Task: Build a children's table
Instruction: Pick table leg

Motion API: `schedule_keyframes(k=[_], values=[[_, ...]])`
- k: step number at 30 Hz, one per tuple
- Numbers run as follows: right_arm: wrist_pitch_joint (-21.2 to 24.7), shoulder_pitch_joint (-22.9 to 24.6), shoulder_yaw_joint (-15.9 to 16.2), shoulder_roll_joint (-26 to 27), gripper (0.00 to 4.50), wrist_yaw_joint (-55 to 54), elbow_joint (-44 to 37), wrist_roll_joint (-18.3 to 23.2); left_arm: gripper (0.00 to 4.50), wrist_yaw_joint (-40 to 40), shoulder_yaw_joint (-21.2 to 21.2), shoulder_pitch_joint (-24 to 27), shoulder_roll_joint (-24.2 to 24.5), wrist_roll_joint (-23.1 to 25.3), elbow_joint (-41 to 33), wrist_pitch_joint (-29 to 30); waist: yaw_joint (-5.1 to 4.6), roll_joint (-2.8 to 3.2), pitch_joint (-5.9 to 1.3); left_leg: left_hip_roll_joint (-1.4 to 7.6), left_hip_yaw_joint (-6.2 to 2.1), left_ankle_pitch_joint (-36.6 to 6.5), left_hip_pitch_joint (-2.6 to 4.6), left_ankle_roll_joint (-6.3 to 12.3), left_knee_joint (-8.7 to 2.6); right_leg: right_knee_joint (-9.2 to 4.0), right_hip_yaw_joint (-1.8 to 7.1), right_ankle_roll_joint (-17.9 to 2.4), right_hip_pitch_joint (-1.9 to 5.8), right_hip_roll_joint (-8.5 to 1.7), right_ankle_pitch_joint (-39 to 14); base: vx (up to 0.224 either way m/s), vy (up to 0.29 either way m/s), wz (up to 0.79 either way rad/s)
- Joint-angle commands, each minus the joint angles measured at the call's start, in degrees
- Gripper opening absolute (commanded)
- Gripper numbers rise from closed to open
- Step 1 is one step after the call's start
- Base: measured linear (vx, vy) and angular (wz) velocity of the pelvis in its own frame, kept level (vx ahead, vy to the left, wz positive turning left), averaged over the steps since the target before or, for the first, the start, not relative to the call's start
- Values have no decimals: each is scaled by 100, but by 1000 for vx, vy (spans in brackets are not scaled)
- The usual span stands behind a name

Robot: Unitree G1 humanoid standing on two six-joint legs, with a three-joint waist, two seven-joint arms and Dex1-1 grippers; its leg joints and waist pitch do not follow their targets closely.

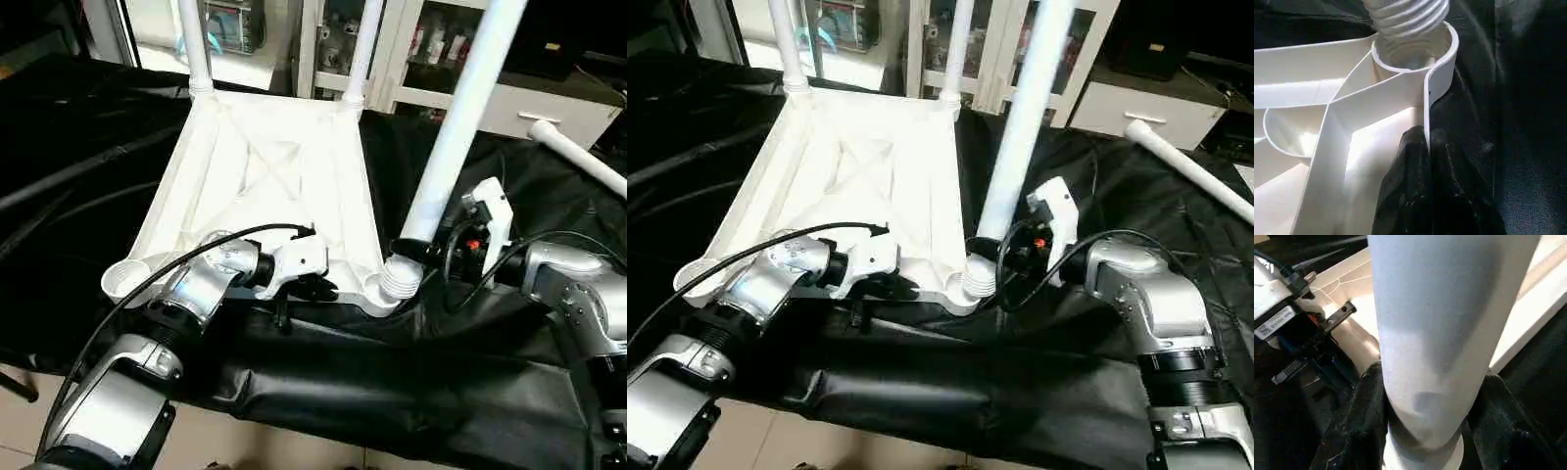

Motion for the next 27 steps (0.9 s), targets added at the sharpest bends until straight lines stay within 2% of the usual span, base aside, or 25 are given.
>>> schedule_keyframes(k=[1, 5, 8, 17, 23, 27], values=[[31, -112, 3, -66, 183, -1, -77, -9, 0, -60, -161, 242, 43, 133, 260, 97, -7, -49, -263, 125, -5, -865, 30, 311, -349, -312, 109, -1234, 215, -187, -1134, 0, 0, 0], [189, -126, -56, 28, 183, -29, -52, 77, 0, -58, -157, 246, 43, 128, 252, 115, -9, -54, -266, 119, 4, -723, 33, 375, -334, -281, 105, -1326, 219, -176, -873, 0, 0, 0], [111, -127, 92, 14, 183, -35, -29, -106, 0, -61, -160, 247, 45, 128, 238, 131, -6, -52, -265, 120, 8, -765, 39, 382, -333, -285, 107, -1355, 221, -181, -901, 0, 0, 0], [-6, -185, 387, 196, 183, -26, -135, -228, 0, -34, -151, 231, 24, 125, 244, 138, -19, -70, -267, 114, 3, -743, 30, 352, -329, -275, 108, -1300, 225, -180, -934, 0, 0, 0], [-313, -53, 725, 156, 183, 21, -204, -569, 0, -7, -138, 234, 17, 115, 231, 153, -22, -76, -258, 120, 3, -820, 38, 330, -334, -290, 110, -1256, 216, -188, -1050, 0, 0, 0], [-407, -35, 763, 185, 183, -14, -201, -653, 0, -8, -133, 245, 28, 113, 216, 159, -24, -71, -260, 116, -4, -896, 39, 300, -340, -297, 115, -1197, 215, -186, -1144, 0, 0, 0]])
